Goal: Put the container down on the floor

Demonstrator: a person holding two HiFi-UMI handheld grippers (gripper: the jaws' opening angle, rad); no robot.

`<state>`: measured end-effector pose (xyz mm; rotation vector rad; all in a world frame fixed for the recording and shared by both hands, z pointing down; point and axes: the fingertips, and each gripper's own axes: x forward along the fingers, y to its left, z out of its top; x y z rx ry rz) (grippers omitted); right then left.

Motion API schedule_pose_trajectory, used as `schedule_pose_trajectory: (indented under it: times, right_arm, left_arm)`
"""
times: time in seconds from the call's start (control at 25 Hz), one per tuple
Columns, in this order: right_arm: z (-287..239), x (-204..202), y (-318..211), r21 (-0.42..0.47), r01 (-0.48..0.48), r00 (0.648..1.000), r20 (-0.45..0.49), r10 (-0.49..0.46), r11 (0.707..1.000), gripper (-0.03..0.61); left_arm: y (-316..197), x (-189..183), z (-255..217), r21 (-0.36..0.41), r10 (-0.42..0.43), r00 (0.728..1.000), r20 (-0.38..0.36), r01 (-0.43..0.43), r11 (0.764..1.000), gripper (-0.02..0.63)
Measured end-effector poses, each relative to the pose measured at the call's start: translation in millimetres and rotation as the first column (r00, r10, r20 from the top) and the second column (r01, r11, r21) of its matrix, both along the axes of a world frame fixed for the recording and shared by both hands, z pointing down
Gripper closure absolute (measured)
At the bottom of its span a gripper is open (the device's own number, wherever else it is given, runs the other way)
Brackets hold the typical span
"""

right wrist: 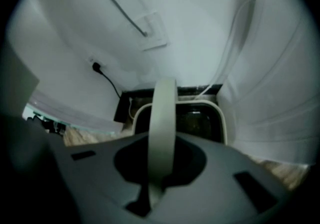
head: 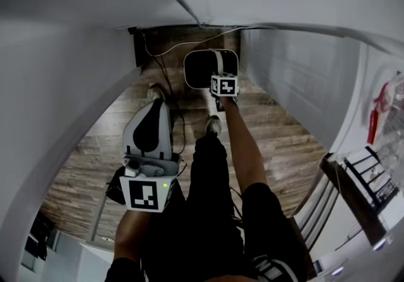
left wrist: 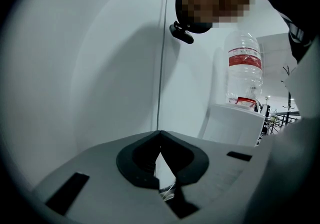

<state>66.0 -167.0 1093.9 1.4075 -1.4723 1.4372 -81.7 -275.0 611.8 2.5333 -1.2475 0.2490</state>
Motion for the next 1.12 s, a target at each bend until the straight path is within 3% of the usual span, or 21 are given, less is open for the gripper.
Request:
schedule_pose_trajectory:
  times: [0.48, 0.64, 1.12]
  right_arm:
    - [2.5, 6.1, -2.2, -0.043, 0.013, 0.999, -0.040, -0.014, 0.999, 0.539]
    - [4.7, 6.3, 0.6, -0.050, 0.009, 0.999, -0.043, -0.011, 0.999, 0.450]
    - [-2.1, 9.1, 4.8, -0.024, -0.010, 0.999, -0.049, 0.009, 1.000, 0.443]
  left_arm:
    - [9.0, -3.8, -0.4, -0.008, -0.026, 1.000, -0.005, 0.026, 1.000, 0.584]
    - [12.4, -5.2, -1.7, -0.008, -0.026, 1.000, -0.006, 0.026, 1.000, 0.586]
    - [22.0, -11.5, -2.9, -0.015, -0.031, 0.999, -0.015, 0.031, 0.999, 0.586]
